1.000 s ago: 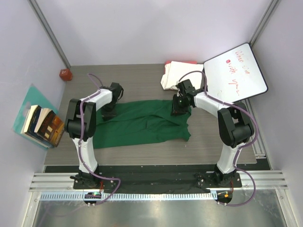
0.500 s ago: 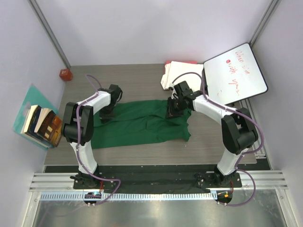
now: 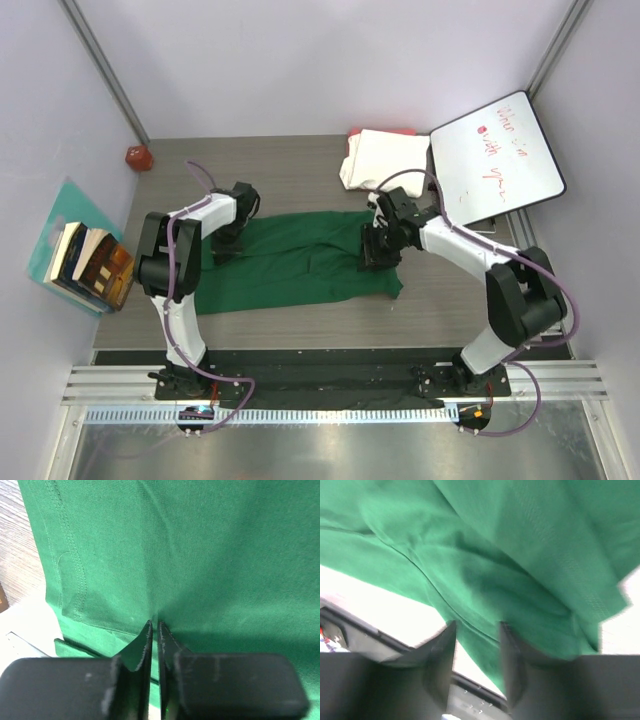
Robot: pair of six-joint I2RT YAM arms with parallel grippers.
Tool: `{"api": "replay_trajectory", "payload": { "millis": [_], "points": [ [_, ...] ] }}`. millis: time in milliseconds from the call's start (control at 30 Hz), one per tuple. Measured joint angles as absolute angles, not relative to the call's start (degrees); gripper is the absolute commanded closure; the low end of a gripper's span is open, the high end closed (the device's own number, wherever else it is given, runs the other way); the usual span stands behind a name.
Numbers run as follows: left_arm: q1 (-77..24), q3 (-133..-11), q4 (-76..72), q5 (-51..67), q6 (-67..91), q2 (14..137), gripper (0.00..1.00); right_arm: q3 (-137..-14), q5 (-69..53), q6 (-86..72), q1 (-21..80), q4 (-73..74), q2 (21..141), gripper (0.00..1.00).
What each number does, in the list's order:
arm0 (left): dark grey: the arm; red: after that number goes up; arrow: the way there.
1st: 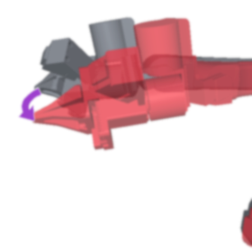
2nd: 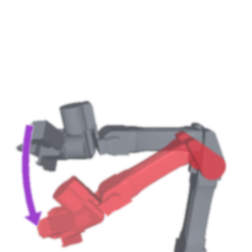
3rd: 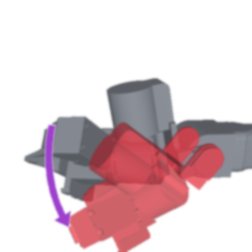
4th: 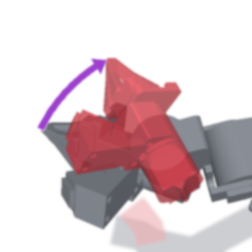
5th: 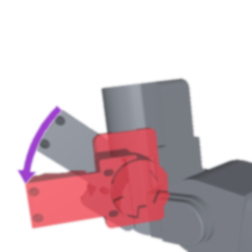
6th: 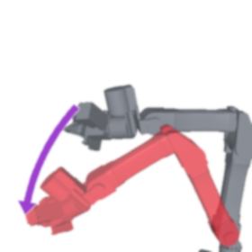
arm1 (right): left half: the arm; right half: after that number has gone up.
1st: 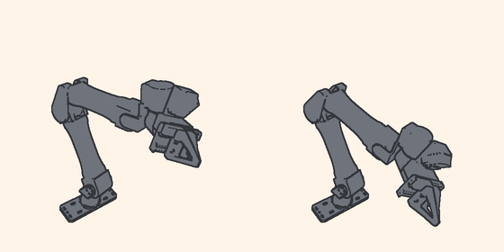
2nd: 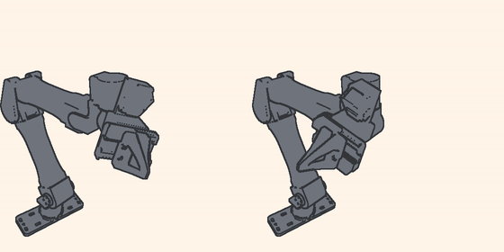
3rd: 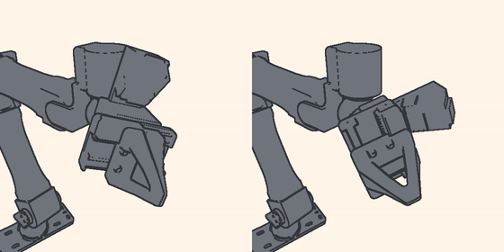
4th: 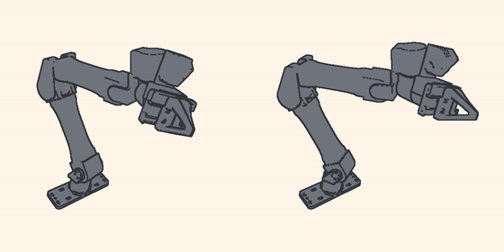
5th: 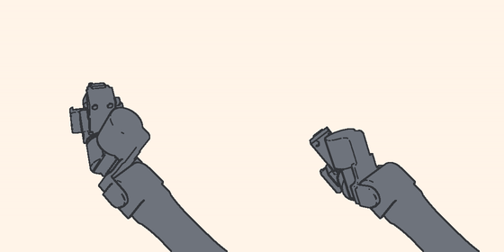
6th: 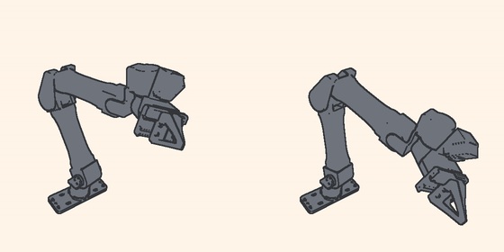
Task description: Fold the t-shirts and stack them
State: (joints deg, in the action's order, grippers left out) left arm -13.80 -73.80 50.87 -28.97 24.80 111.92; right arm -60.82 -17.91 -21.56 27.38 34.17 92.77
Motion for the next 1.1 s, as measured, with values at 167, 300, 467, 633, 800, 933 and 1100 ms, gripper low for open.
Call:
{"api": "replay_trajectory", "payload": {
  "millis": [167,300,467,633,800,933,1100],
  "points": [
    [-13.8,-73.8,51.0,-29.5,24.3,111.9,0.75,-65.1,-12.1,-21.4,27.4,33.2,88.7,0.5],
    [-13.8,-73.8,51.3,-30.0,23.9,111.8,0.72,-72.2,-10.3,-21.1,27.3,30.9,93.7,0.5],
    [-13.8,-73.7,51.2,-29.9,23.8,111.5,0.72,-76.9,-9.6,-20.8,27.3,29.3,103.7,0.49],
    [-13.8,-73.5,51.1,-29.5,23.8,111.2,0.71,-77.9,-8.1,-20.2,27.3,29.3,110.0,0.45],
    [-13.8,-73.5,51.0,-29.1,23.8,111.1,0.72,-78.2,-7.4,-19.6,27.3,28.6,110.6,0.44],
    [-13.8,-73.5,51.0,-28.8,23.8,111.0,0.71,-78.2,-6.9,-19.4,27.3,28.2,110.6,0.43],
    [-13.8,-73.4,51.0,-28.8,23.8,111.0,0.72,-78.2,-5.9,-19.2,26.7,28.1,110.6,0.42]
  ]
}}
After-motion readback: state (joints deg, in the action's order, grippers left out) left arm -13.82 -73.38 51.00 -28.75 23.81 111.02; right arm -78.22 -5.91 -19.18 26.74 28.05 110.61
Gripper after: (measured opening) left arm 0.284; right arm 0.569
